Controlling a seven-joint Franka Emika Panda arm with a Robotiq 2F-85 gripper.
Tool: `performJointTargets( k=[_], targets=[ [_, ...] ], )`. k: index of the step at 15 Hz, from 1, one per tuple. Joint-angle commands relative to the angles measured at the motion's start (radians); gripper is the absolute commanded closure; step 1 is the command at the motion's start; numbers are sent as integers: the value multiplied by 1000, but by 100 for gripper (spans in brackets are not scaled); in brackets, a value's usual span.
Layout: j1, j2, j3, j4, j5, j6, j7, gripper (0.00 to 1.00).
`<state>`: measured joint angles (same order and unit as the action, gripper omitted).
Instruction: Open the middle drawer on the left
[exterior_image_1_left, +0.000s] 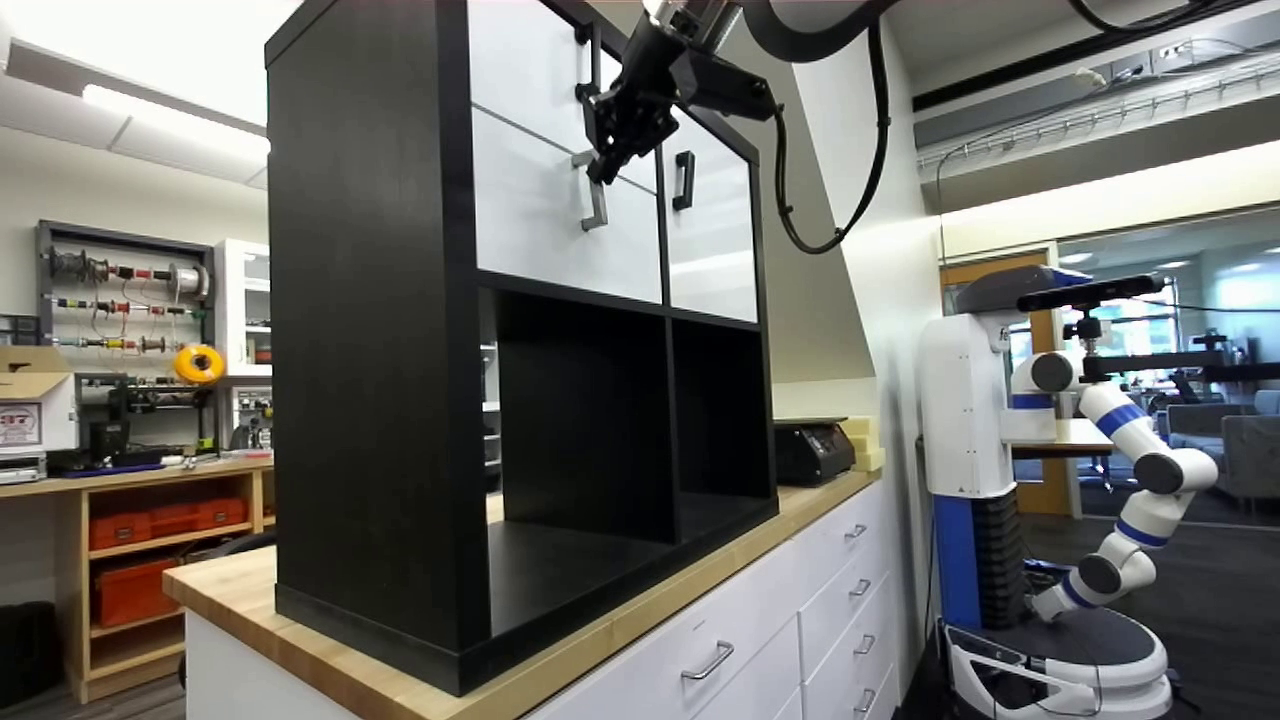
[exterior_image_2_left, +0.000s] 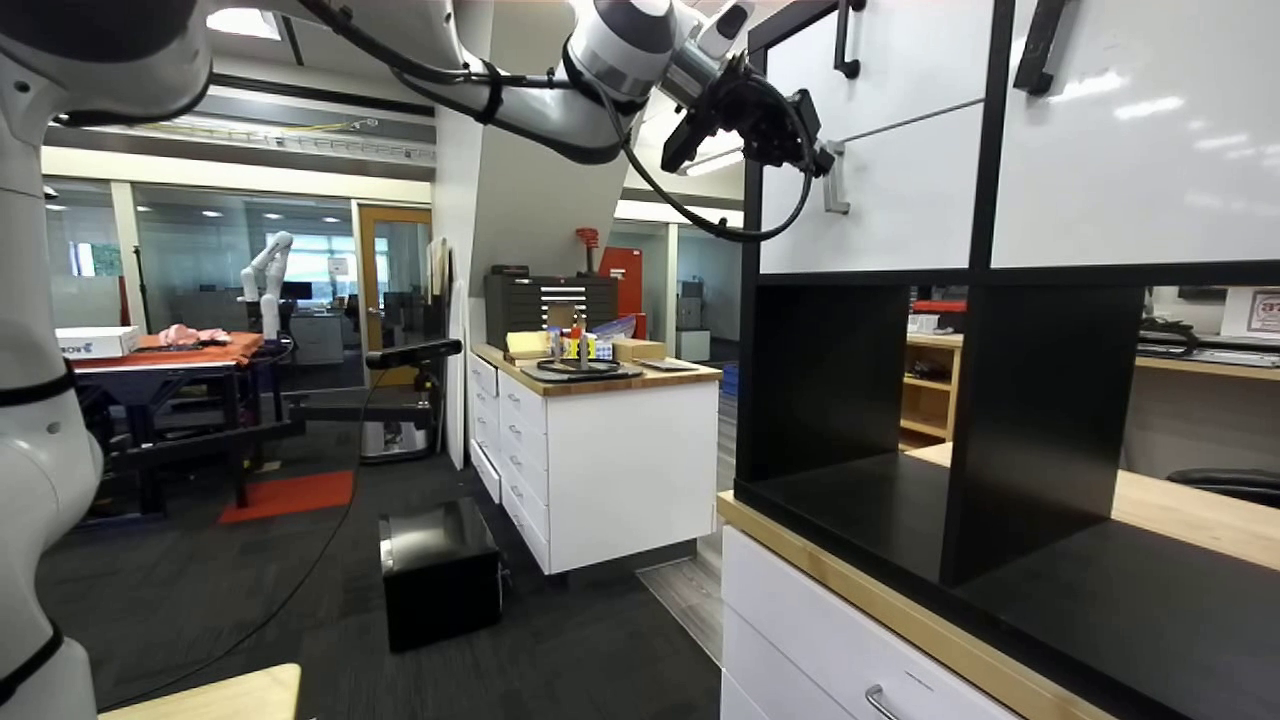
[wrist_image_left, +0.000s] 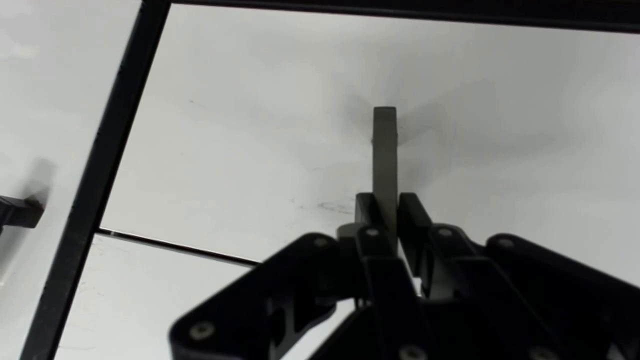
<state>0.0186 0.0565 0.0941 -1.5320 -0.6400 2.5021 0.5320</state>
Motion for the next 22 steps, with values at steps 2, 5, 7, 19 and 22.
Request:
performJointTargets(
  k=[2, 5, 7, 19, 22],
  targets=[
    [5, -7, -1, -15, -67, -7, 58, 94],
    [9, -31, 3, -35, -79, -8, 71, 94],
    [9, -44, 4, -48, -82, -6, 76, 94],
    [12, -171, 14, -177, -46, -10, 100, 94],
    [13, -223, 11, -221, -34, -14, 103, 94]
  ],
)
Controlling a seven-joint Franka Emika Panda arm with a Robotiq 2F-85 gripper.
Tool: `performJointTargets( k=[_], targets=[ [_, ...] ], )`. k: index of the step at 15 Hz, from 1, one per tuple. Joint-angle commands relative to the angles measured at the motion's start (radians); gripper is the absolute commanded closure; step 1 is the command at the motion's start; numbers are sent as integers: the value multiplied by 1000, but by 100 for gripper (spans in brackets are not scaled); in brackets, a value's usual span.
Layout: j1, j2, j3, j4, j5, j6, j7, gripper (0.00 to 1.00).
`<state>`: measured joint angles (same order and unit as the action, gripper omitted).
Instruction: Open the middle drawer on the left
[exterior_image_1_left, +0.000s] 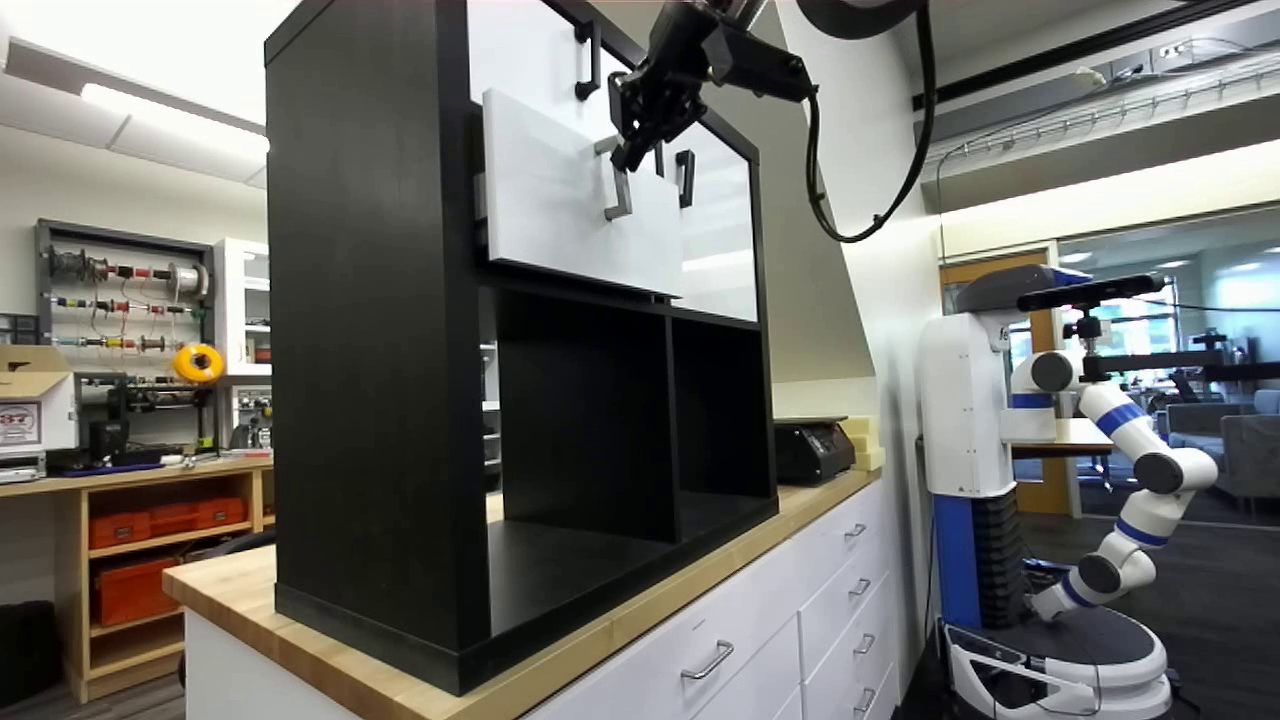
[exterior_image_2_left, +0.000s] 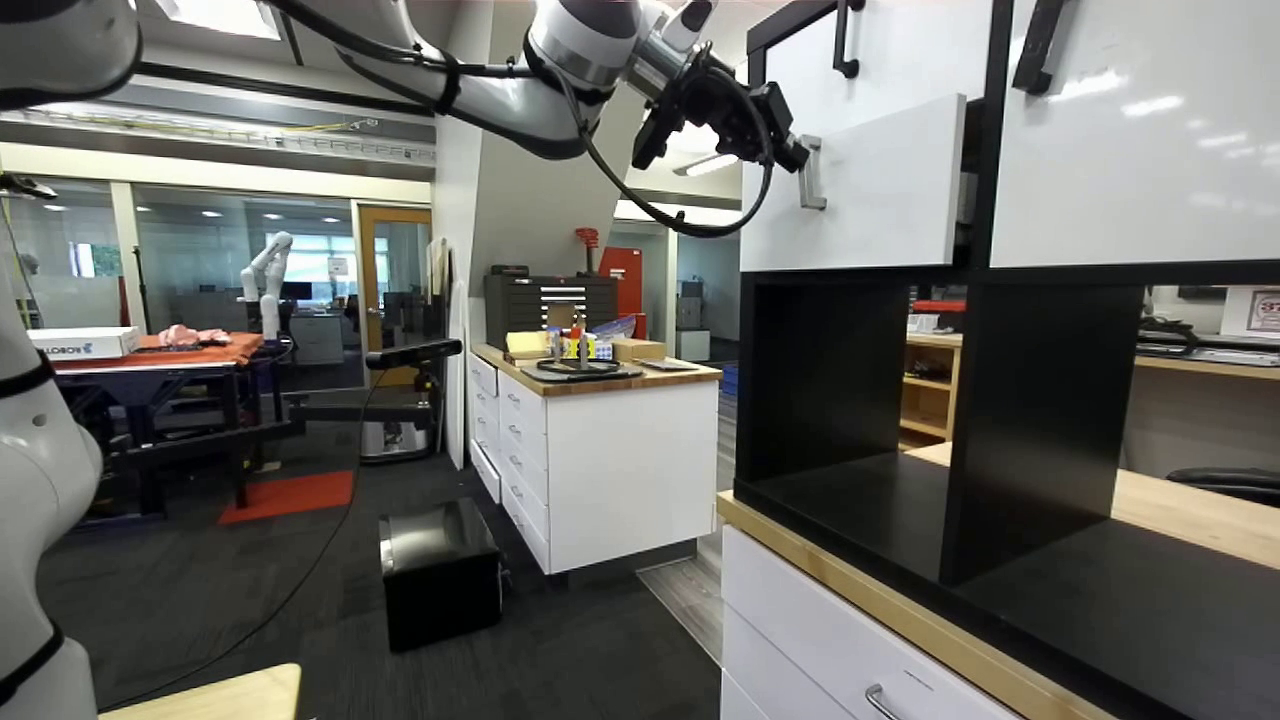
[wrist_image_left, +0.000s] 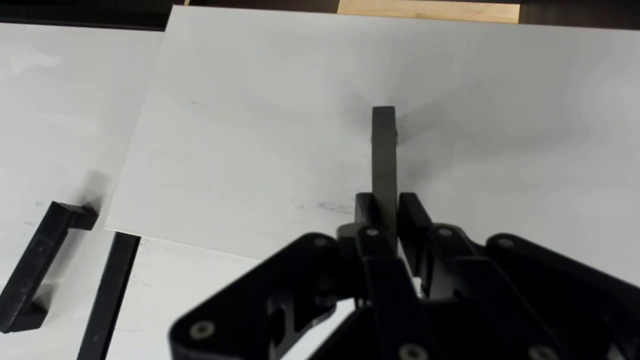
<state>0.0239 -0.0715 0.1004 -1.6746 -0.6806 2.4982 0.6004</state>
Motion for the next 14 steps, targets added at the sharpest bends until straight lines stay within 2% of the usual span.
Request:
performJointTargets(
  k=[1, 5, 14],
  targets=[
    [5, -109, 8, -93, 8, -11, 38, 94],
    [-6, -184, 18, -169, 34, -12, 40, 94],
    [-45, -390, 51, -368, 187, -56, 13, 94]
  ],
)
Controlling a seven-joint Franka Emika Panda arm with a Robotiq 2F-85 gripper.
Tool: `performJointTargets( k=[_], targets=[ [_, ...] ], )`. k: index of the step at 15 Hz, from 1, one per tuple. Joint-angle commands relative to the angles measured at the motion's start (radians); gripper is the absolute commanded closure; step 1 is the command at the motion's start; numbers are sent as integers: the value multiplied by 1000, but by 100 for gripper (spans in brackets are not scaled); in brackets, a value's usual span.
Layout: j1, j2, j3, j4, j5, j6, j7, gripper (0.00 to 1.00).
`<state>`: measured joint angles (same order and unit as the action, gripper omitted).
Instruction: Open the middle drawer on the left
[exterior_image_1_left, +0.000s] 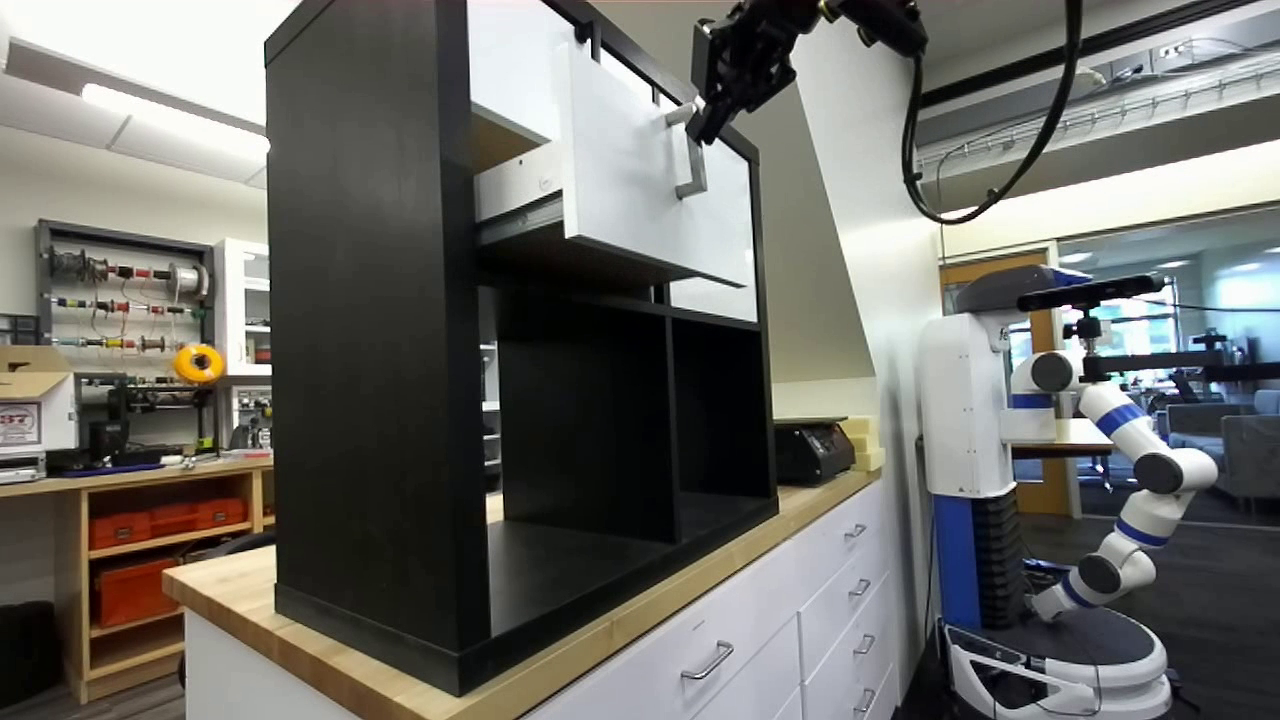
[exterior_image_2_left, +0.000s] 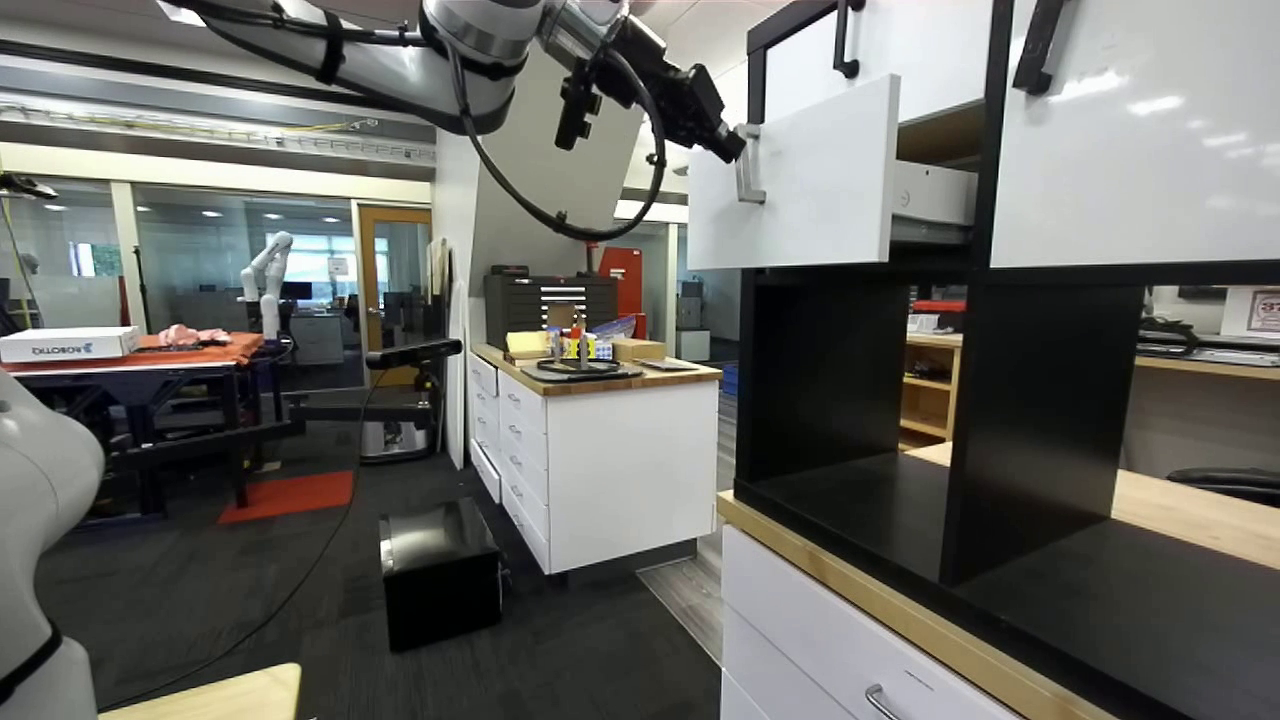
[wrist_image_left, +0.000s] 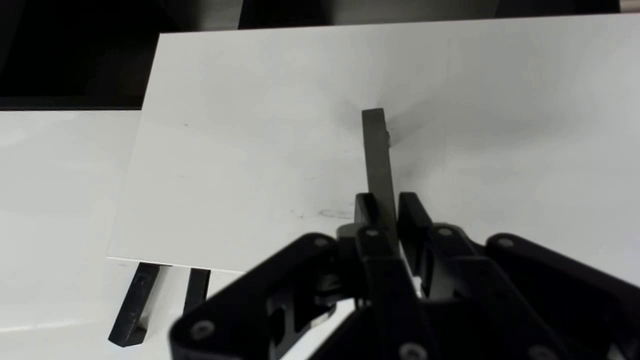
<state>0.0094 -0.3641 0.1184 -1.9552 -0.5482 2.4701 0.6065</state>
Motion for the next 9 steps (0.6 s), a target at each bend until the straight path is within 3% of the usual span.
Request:
performJointTargets(
  k=[1, 9],
  targets=[
    [-38, -118, 38, -103, 72, -33, 4, 94],
    [-73, -249, 61, -193, 185, -87, -27, 94]
  ],
)
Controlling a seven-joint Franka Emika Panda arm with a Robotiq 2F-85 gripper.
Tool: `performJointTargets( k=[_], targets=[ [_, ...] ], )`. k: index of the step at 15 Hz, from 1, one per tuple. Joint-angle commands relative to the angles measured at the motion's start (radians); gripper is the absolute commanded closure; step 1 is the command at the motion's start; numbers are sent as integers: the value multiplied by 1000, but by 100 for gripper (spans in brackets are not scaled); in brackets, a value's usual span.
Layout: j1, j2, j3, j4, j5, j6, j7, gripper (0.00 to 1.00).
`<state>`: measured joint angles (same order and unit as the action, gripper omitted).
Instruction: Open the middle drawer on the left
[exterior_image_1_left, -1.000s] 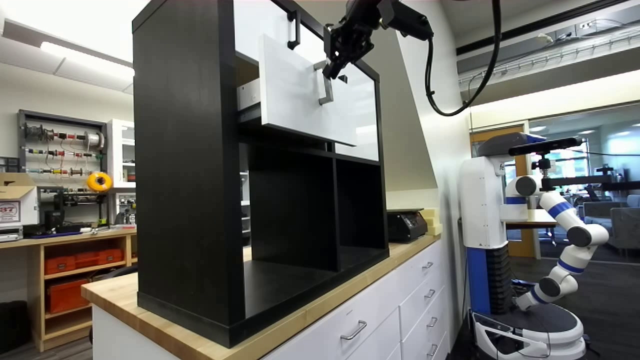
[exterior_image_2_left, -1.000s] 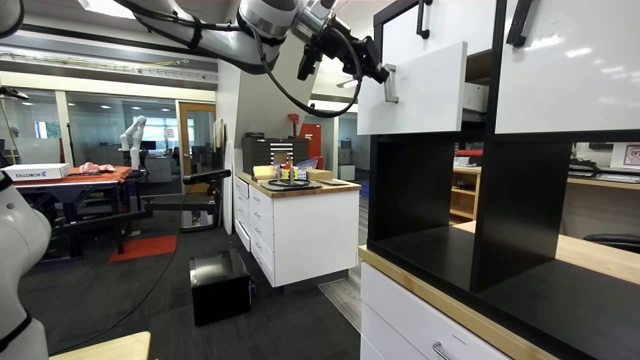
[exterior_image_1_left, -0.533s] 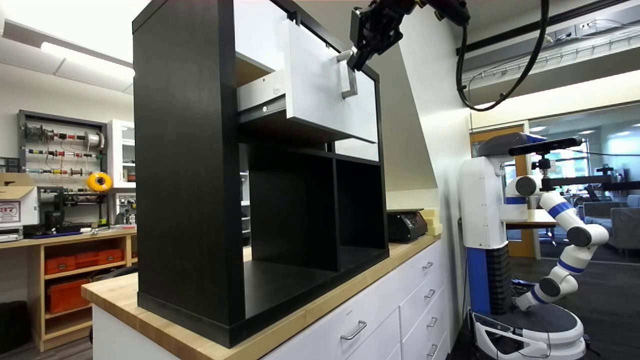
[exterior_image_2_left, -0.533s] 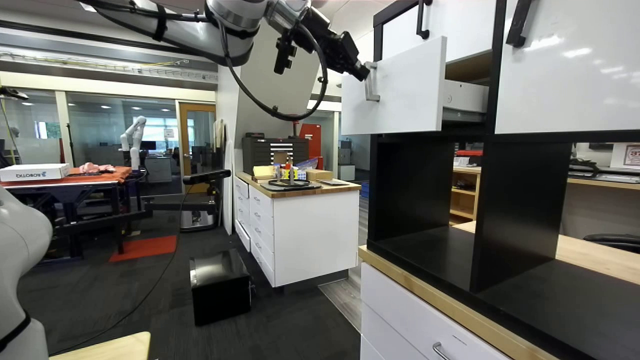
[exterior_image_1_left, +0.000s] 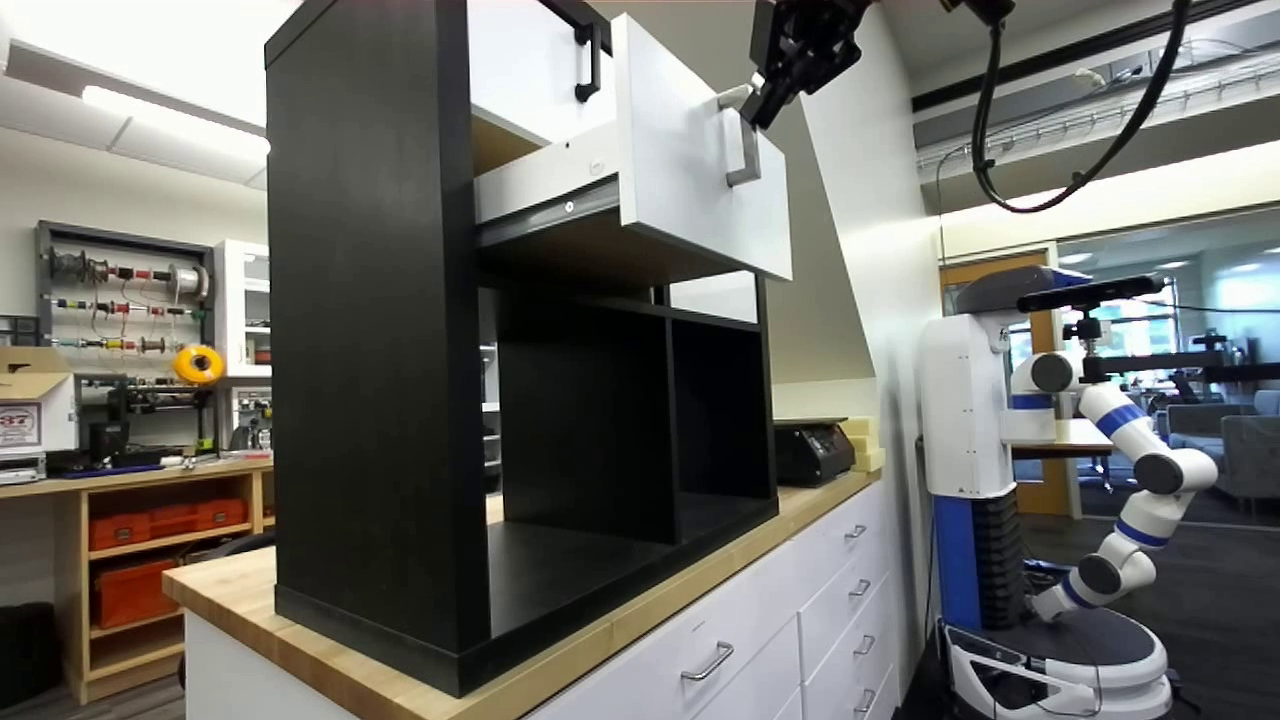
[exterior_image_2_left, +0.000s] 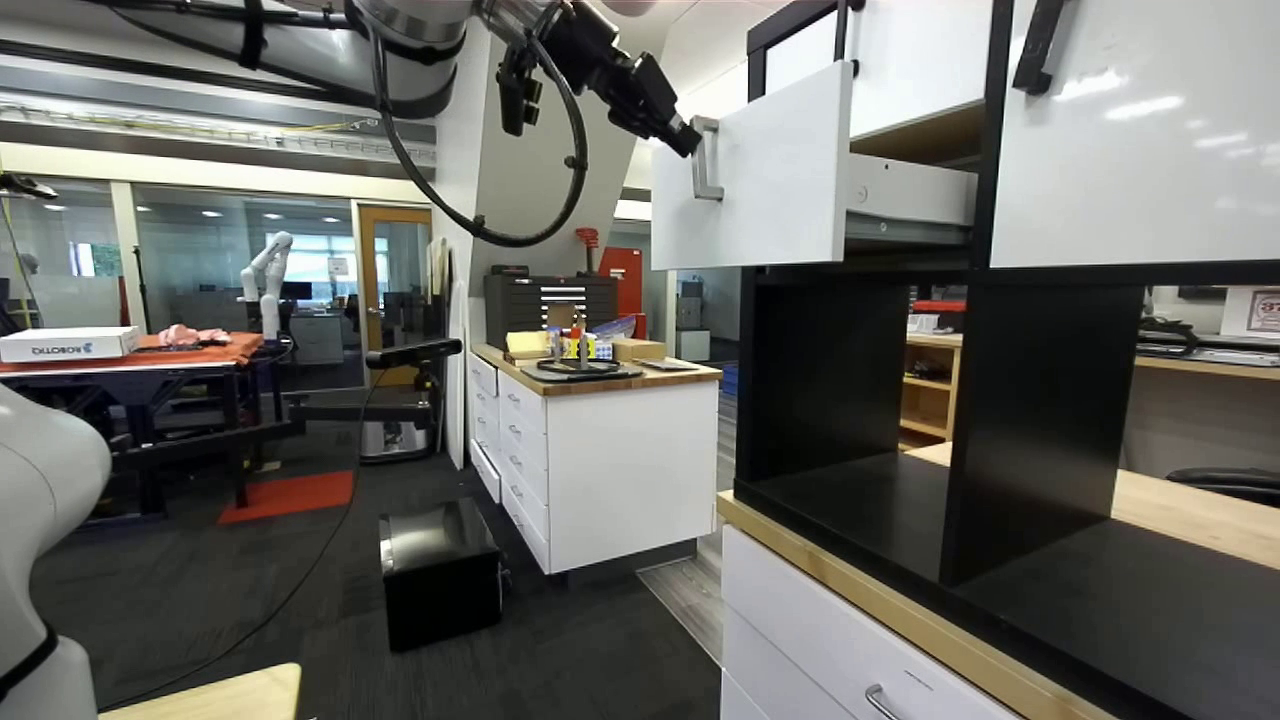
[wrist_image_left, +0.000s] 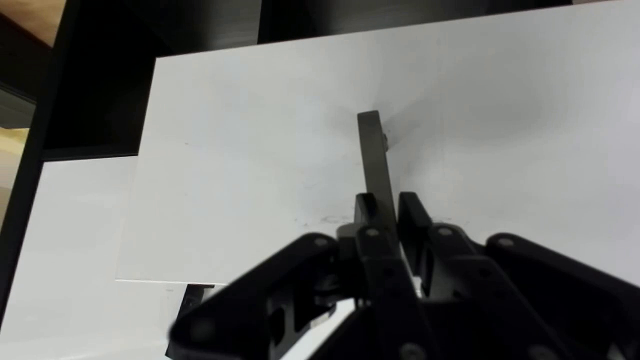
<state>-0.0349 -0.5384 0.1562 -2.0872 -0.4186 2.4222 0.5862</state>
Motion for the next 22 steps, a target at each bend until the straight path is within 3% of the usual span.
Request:
performJointTargets(
  k=[1, 4, 5, 6, 8, 15, 22],
  targets=[
    [-33, -89, 27, -69, 65, -46, -4, 94],
    [-42, -119, 36, -84, 88, -60, -6, 94],
    [-48, -129, 41, -85, 92, -71, -1, 62],
    [-50, -136, 42, -88, 100, -74, -2, 60],
    [-59, -149, 47, -94, 112, -91, 0, 49],
    [-86, -184, 60, -85, 125, -147, 2, 4],
    [-72, -173, 59, -44, 154, -217, -27, 0]
  ],
)
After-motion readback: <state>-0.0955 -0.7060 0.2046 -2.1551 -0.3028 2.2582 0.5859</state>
